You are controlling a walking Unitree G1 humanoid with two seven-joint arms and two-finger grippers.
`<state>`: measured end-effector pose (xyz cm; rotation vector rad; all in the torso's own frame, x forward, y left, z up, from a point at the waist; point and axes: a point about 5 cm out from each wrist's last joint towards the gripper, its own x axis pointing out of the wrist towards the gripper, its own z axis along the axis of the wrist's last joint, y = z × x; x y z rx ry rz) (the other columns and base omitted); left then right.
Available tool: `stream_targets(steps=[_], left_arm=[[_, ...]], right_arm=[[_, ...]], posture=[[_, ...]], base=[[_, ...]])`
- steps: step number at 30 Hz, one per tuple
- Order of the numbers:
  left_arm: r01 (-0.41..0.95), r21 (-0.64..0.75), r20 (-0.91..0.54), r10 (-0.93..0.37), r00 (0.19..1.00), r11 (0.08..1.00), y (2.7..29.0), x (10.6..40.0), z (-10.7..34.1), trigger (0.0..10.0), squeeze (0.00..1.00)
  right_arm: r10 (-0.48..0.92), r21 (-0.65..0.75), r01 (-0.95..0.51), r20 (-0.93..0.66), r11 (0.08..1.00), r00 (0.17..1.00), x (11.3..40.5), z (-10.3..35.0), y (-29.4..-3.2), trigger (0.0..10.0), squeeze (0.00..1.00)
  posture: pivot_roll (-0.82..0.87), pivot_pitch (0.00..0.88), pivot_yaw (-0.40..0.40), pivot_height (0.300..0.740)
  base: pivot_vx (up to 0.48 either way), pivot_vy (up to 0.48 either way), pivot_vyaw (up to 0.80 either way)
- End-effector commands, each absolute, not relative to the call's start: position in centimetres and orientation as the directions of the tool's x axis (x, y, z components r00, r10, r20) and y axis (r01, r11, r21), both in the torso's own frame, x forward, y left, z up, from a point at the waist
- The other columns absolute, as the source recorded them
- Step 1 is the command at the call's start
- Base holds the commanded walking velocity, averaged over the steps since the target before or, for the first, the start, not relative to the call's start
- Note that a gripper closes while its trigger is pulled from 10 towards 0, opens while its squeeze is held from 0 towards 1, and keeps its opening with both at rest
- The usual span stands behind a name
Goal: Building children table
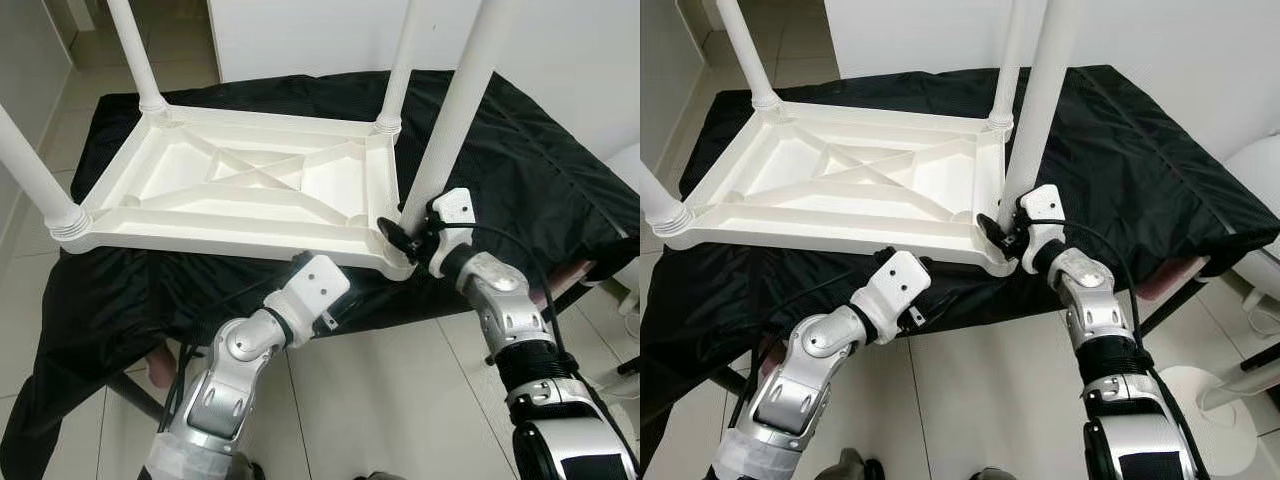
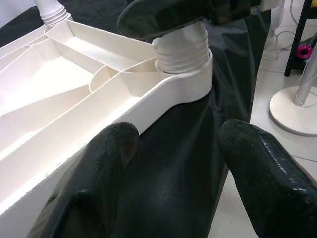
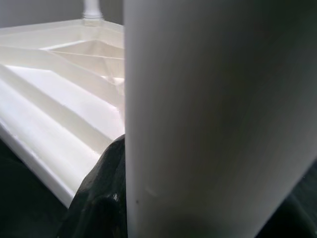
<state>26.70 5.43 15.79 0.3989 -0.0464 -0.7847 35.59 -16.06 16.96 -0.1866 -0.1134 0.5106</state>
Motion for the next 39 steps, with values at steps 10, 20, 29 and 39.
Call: stream_targets(steps=[10,20,29,39], left_arm=[[0.582,0.368,-0.065,-0.604,0.794,0.725,5.9,26.8,15.9,10.0,0.0],[0.583,0.363,-0.062,-0.605,0.794,0.727,5.8,27.0,16.0,10.0,0.0],[0.577,0.358,-0.055,-0.6,0.798,0.734,5.8,27.1,16.2,10.0,0.0],[0.569,0.362,-0.052,-0.593,0.803,0.739,6.0,27.1,16.2,10.0,0.0]], right_arm=[[0.038,-0.002,-0.038,0.039,0.999,0.998,34.2,15.3,-14.9,10.0,0.0],[-0.131,0.112,0.126,0.044,0.986,0.99,32.7,15.6,-11.9,10.0,0.0],[-0.079,0.123,0.064,0.124,0.99,0.989,32.3,17.3,-12.2,10.0,1.0],[0.099,0.063,-0.109,0.146,0.992,0.984,32.5,17.6,-13.3,10.0,0.0]], posture=[[-0.07,0.109,-0.006,0.74],[-0.08,0.12,0.001,0.74],[-0.08,0.124,-0.001,0.74],[-0.08,0.124,-0.002,0.74]], base=[[0.0,0.0,0.0],[0.0,0.0,0.0],[0.0,0.0,0.0],[0.0,0.0,0.0]])
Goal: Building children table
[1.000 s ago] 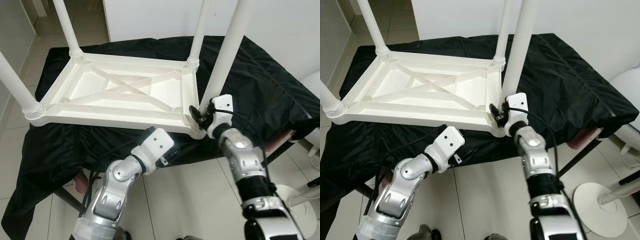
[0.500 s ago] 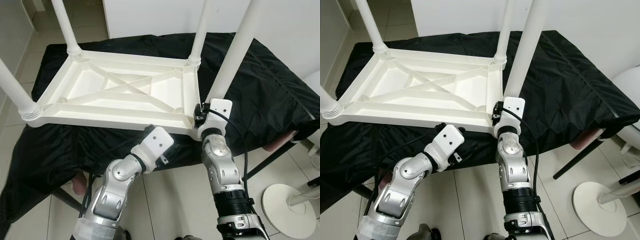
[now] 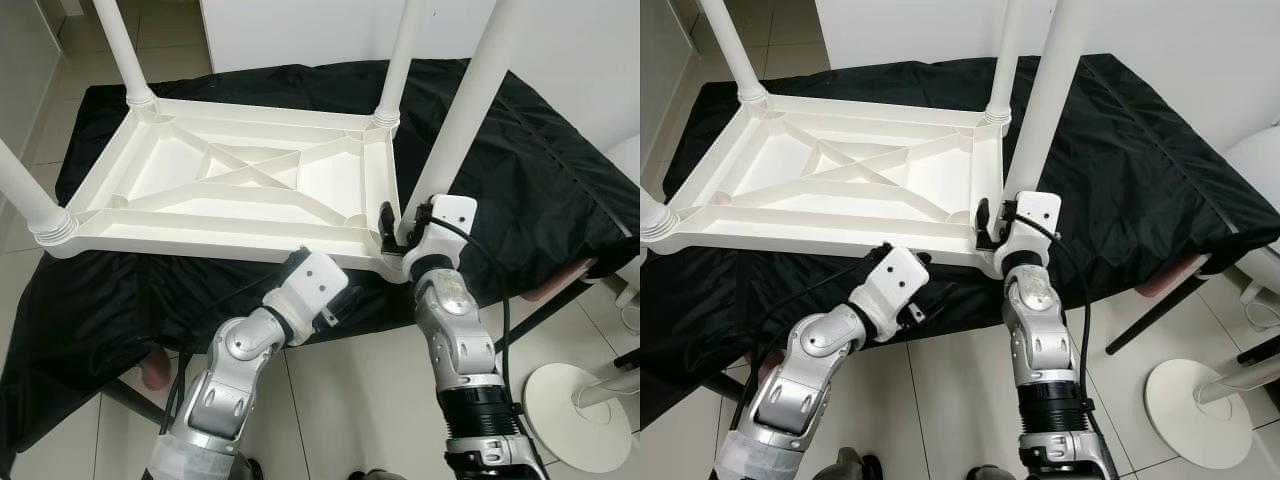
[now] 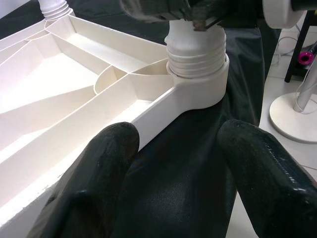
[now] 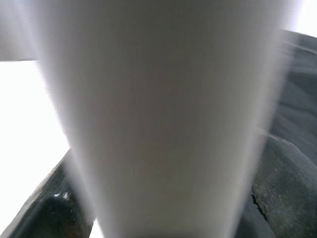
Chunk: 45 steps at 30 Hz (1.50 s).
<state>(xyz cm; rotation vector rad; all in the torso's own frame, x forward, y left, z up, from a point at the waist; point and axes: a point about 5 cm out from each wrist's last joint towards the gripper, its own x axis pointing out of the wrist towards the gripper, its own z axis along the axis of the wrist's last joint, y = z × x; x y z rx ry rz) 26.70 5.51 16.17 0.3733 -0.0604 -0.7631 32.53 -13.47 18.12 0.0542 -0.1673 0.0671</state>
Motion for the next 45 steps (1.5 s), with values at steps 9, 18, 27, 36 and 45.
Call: stream_targets(steps=[9,18,27,36,45], left_arm=[[0.562,0.38,-0.052,-0.59,0.806,0.734,6.1,27.5,16.4,10.0,0.0],[0.556,0.388,-0.045,-0.588,0.808,0.735,6.3,27.8,16.7,10.0,0.0],[0.555,0.389,-0.041,-0.588,0.808,0.736,6.2,27.8,16.8,10.0,0.0],[0.563,0.388,-0.045,-0.595,0.802,0.73,6.1,27.7,16.7,10.0,0.0],[0.583,0.381,-0.051,-0.614,0.788,0.717,5.7,27.2,16.5,10.0,0.0]], right_arm=[[0.495,-0.19,-0.477,0.061,0.858,0.867,33.6,16.8,-14.9,10.0,0.0],[0.633,-0.282,-0.616,-0.038,0.735,0.773,34.7,16.5,-14.8,10.0,0.0],[0.695,-0.274,-0.691,-0.098,0.669,0.712,35.1,16.1,-15.5,0.0,0.0],[0.686,-0.223,-0.686,-0.094,0.692,0.722,34.8,15.2,-16.6,0.0,0.0],[0.583,-0.132,-0.576,0.017,0.807,0.812,34.6,15.7,-15.9,10.0,0.0]], posture=[[-0.08,0.115,0.009,0.74],[-0.07,0.105,0.013,0.74],[-0.06,0.105,0.008,0.74],[-0.07,0.111,0.018,0.74],[-0.07,0.113,0.008,0.74]], base=[[0.0,0.0,0.0],[0.0,0.0,0.0],[0.0,0.0,0.0],[0.0,0.0,0.0],[0.0,0.0,0.0]])
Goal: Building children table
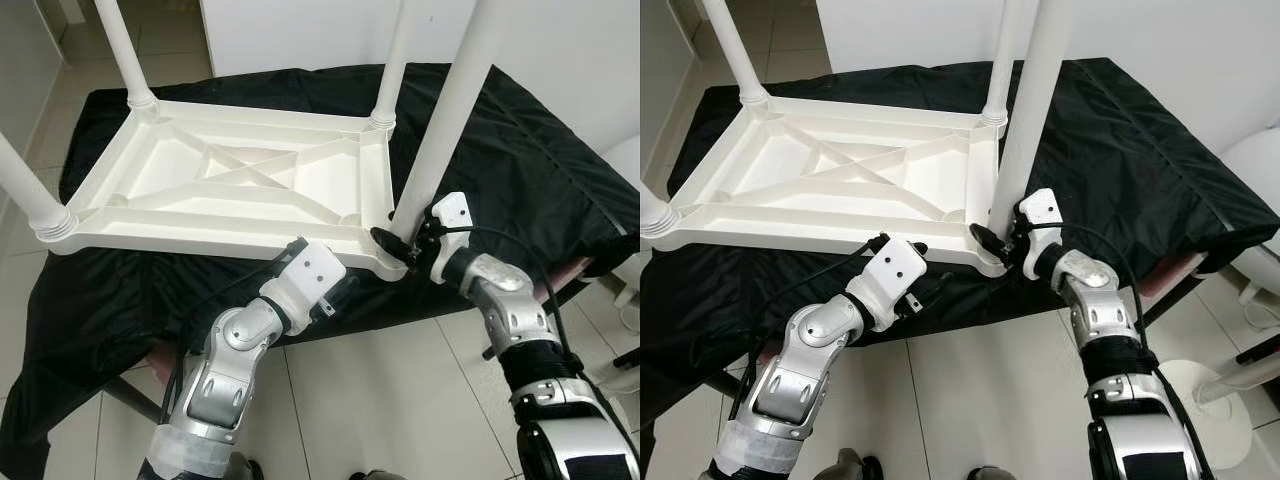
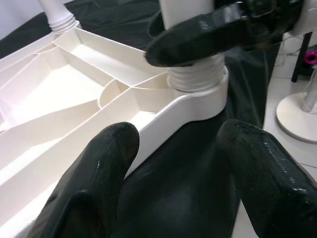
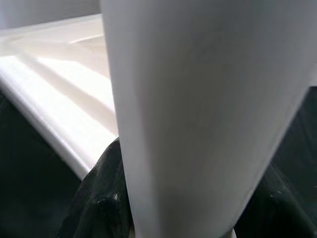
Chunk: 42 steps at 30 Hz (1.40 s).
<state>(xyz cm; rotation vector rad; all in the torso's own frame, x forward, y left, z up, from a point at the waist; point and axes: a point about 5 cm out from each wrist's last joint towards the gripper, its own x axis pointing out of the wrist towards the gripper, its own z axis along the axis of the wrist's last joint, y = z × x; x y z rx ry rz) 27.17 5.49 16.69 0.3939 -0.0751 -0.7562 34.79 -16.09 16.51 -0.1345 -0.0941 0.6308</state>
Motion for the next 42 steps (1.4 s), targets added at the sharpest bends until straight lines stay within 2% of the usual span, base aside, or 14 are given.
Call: stream_targets(steps=[1,6,9,14,15,21,24,25,26,27,39,40,41,42], left_arm=[[0.587,0.38,-0.051,-0.617,0.785,0.715,5.5,27.1,16.4,10.0,0.0],[0.587,0.377,-0.051,-0.617,0.785,0.716,5.3,26.9,16.3,10.0,0.0],[0.578,0.378,-0.051,-0.606,0.793,0.724,5.6,27.1,16.3,10.0,0.0],[0.577,0.376,-0.054,-0.605,0.794,0.725,5.7,27.0,16.2,10.0,0.0],[0.581,0.373,-0.055,-0.608,0.792,0.723,5.5,26.8,16.1,10.0,0.0],[0.583,0.37,-0.054,-0.61,0.79,0.723,5.3,26.7,16.1,10.0,0.0],[0.588,0.371,-0.051,-0.616,0.786,0.719,5.0,26.8,16.1,10.0,0.0],[0.591,0.373,-0.05,-0.62,0.783,0.716,4.9,26.8,16.1,10.0,0.0],[0.591,0.373,-0.05,-0.62,0.783,0.716,4.9,26.8,16.1,10.0,0.0],[0.591,0.375,-0.049,-0.622,0.782,0.714,4.9,26.9,16.1,10.0,0.0],[0.584,0.377,-0.043,-0.616,0.787,0.719,5.0,27.0,16.1,10.0,0.0],[0.583,0.377,-0.043,-0.615,0.788,0.72,5.0,27.0,16.0,10.0,0.0],[0.582,0.377,-0.043,-0.614,0.788,0.721,5.0,27.0,16.0,10.0,0.0],[0.581,0.379,-0.043,-0.614,0.788,0.72,5.1,27.0,16.1,10.0,0.0]], right_arm=[[0.577,-0.131,-0.568,0.033,0.812,0.816,34.4,15.7,-15.6,10.0,0.0],[0.465,-0.116,-0.455,0.078,0.883,0.882,34.3,15.8,-15.0,10.0,0.0],[0.165,-0.006,-0.165,0.064,0.986,0.984,33.5,15.2,-15.1,10.0,0.0],[-0.033,0.044,0.032,0.034,0.999,0.999,32.2,14.6,-14.6,10.0,0.0],[-0.14,0.061,0.139,0.019,0.988,0.99,31.5,14.5,-14.0,10.0,0.0],[-0.148,0.069,0.147,0.016,0.987,0.989,31.1,14.5,-13.2,10.0,0.0],[-0.077,0.106,0.071,0.047,0.992,0.996,30.9,14.9,-11.9,10.0,0.0],[-0.058,0.119,0.049,0.069,0.992,0.996,30.7,15.4,-11.7,10.0,0.39],[-0.058,0.119,0.049,0.069,0.992,0.996,30.7,15.4,-11.7,10.0,0.39],[-0.05,0.116,0.04,0.084,0.992,0.995,30.6,15.7,-11.8,10.0,1.0],[0.061,0.092,-0.074,0.135,0.993,0.989,30.4,16.6,-14.2,10.0,1.0],[0.098,0.067,-0.108,0.132,0.992,0.986,30.3,16.5,-14.4,10.0,0.14],[0.149,0.041,-0.155,0.128,0.987,0.981,30.3,16.4,-14.6,10.0,0.0],[0.225,0.019,-0.229,0.124,0.973,0.966,30.4,16.3,-14.8,10.0,0.0]], posture=[[-0.07,0.114,0.007,0.74],[-0.07,0.11,0.001,0.74],[-0.06,0.106,-0.009,0.74],[-0.06,0.104,-0.012,0.74],[-0.06,0.102,-0.016,0.74],[-0.07,0.098,-0.015,0.74],[-0.08,0.092,-0.012,0.74],[-0.08,0.089,-0.014,0.74],[-0.08,0.089,-0.014,0.74],[-0.08,0.087,-0.014,0.74],[-0.08,0.087,-0.024,0.74],[-0.08,0.086,-0.023,0.74],[-0.08,0.085,-0.022,0.74],[-0.08,0.085,-0.022,0.74]], base=[[0.0,0.0,0.0],[0.0,0.0,0.0],[0.0,0.0,0.0],[0.0,0.0,0.0],[0.0,0.0,0.0],[0.0,0.0,0.0],[0.0,0.0,0.0],[0.0,0.0,0.0],[0.0,0.0,0.0],[0.0,0.0,0.0],[0.0,0.0,0.0],[0.0,0.0,0.0],[0.0,0.0,0.0],[0.0,0.0,0.0]])
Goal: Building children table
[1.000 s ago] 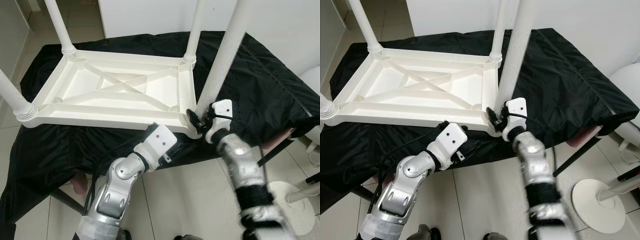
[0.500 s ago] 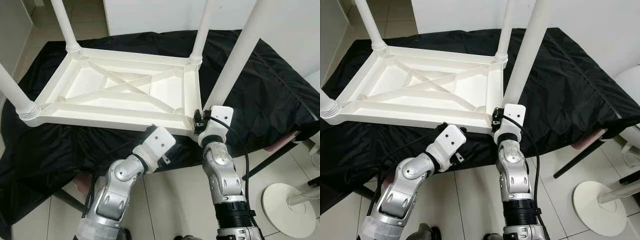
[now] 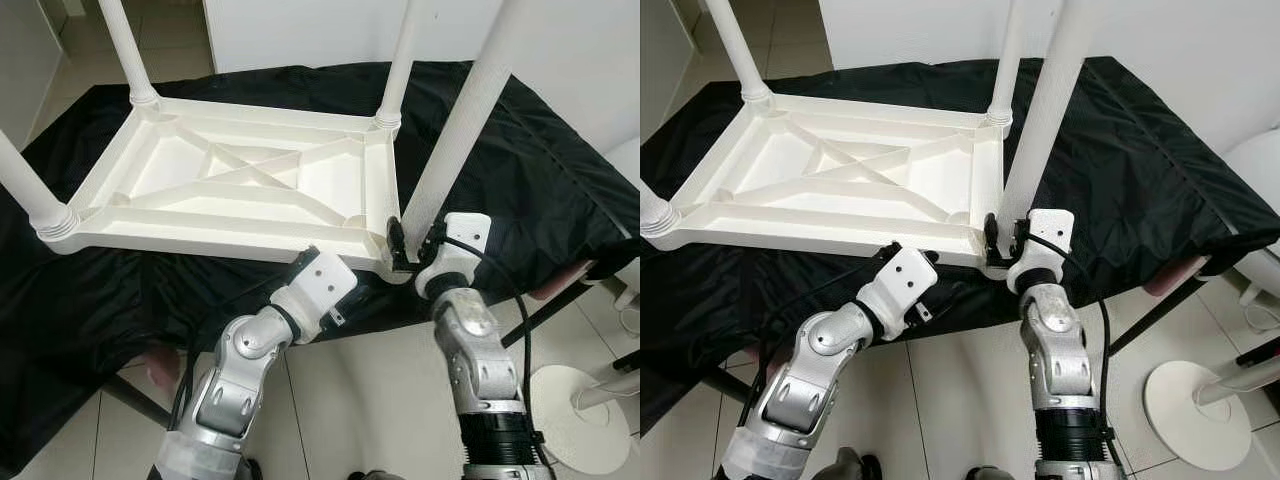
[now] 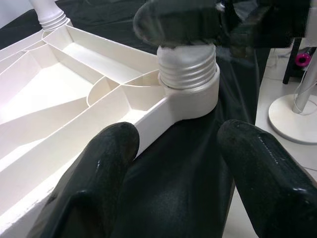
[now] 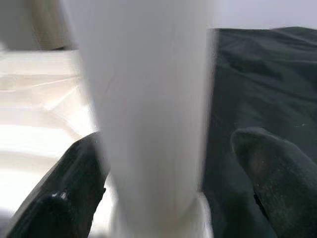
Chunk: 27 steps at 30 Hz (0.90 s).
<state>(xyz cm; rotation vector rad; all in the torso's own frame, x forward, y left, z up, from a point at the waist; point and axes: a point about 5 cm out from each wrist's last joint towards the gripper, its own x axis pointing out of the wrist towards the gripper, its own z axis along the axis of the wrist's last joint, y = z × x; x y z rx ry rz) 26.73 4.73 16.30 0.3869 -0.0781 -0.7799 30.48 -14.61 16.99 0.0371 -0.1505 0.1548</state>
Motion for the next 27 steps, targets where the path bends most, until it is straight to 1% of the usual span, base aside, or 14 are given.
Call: stream_targets(steps=[1,2,4,5,8,12,13,14,16,20,21,24,25,27], left_arm=[[0.581,0.38,-0.043,-0.614,0.788,0.719,5.1,27.0,16.1,10.0,0.0],[0.581,0.38,-0.043,-0.614,0.788,0.719,5.1,27.0,16.1,10.0,0.0],[0.582,0.384,-0.044,-0.616,0.787,0.716,5.1,27.1,16.1,10.0,0.0],[0.582,0.384,-0.044,-0.616,0.787,0.716,5.1,27.1,16.1,10.0,0.0],[0.583,0.388,-0.043,-0.618,0.785,0.714,5.2,27.3,16.2,10.0,0.0],[0.583,0.39,-0.042,-0.618,0.785,0.713,5.2,27.3,16.2,10.0,0.0],[0.581,0.392,-0.041,-0.617,0.786,0.713,5.2,27.4,16.3,10.0,0.0],[0.581,0.392,-0.041,-0.617,0.786,0.713,5.2,27.4,16.3,10.0,0.0],[0.578,0.396,-0.04,-0.615,0.788,0.714,5.3,27.4,16.4,10.0,0.0],[0.574,0.397,-0.038,-0.611,0.79,0.717,5.4,27.5,16.5,10.0,0.0],[0.571,0.397,-0.036,-0.609,0.792,0.719,5.4,27.6,16.6,10.0,0.0],[0.569,0.397,-0.035,-0.607,0.794,0.72,5.4,27.6,16.6,10.0,0.0],[0.567,0.398,-0.034,-0.606,0.795,0.721,5.5,27.6,16.7,10.0,0.0],[0.567,0.398,-0.034,-0.605,0.795,0.721,5.5,27.5,16.7,10.0,0.0]], right_arm=[[0.278,0.006,-0.281,0.119,0.96,0.953,30.4,16.1,-15.0,10.0,0.0],[0.278,0.006,-0.281,0.119,0.96,0.953,30.4,16.1,-15.0,10.0,0.0],[0.388,-0.077,-0.382,0.108,0.921,0.915,30.8,16.1,-15.4,10.0,0.0],[0.388,-0.077,-0.382,0.108,0.921,0.915,30.8,16.1,-15.4,10.0,0.0],[0.466,-0.142,-0.451,0.088,0.881,0.881,31.7,16.1,-15.9,10.0,0.0],[0.485,-0.156,-0.47,0.082,0.869,0.871,32.3,16.3,-16.2,10.0,0.0],[0.524,-0.177,-0.507,0.069,0.844,0.849,32.9,16.3,-16.1,10.0,0.0],[0.524,-0.177,-0.507,0.069,0.844,0.849,32.9,16.3,-16.1,10.0,0.0],[0.581,-0.204,-0.561,0.047,0.802,0.813,33.6,16.5,-15.9,10.0,0.0],[0.613,-0.231,-0.594,0.012,0.771,0.79,34.3,16.4,-15.9,10.0,0.0],[0.619,-0.24,-0.603,-0.011,0.761,0.785,34.6,16.1,-16.0,4.5,0.0],[0.626,-0.245,-0.612,-0.025,0.752,0.78,34.7,16.0,-16.1,4.5,0.0],[0.631,-0.235,-0.621,-0.037,0.748,0.775,34.8,15.8,-16.2,0.0,0.0],[0.642,-0.228,-0.634,-0.047,0.739,0.765,34.9,15.6,-16.3,0.0,0.0]], posture=[[-0.08,0.085,-0.022,0.74],[-0.08,0.085,-0.022,0.74],[-0.09,0.084,-0.014,0.74],[-0.09,0.084,-0.014,0.74],[-0.09,0.084,-0.006,0.74],[-0.08,0.085,-0.006,0.74],[-0.08,0.086,-0.001,0.74],[-0.08,0.086,-0.001,0.74],[-0.08,0.088,0.0,0.74],[-0.07,0.09,-0.001,0.74],[-0.07,0.095,-0.005,0.74],[-0.07,0.095,-0.005,0.74],[-0.06,0.097,-0.008,0.74],[-0.06,0.099,-0.011,0.74]], base=[[0.0,0.0,0.0],[0.0,0.0,0.0],[0.0,0.0,0.0],[0.0,0.0,0.0],[0.0,0.0,0.0],[0.0,0.0,0.0],[0.0,0.0,0.0],[0.0,0.0,0.0],[0.0,0.0,0.0],[0.0,0.0,0.0],[0.0,0.0,0.0],[0.0,0.0,0.0],[0.0,0.0,0.0],[0.0,0.0,0.0]])
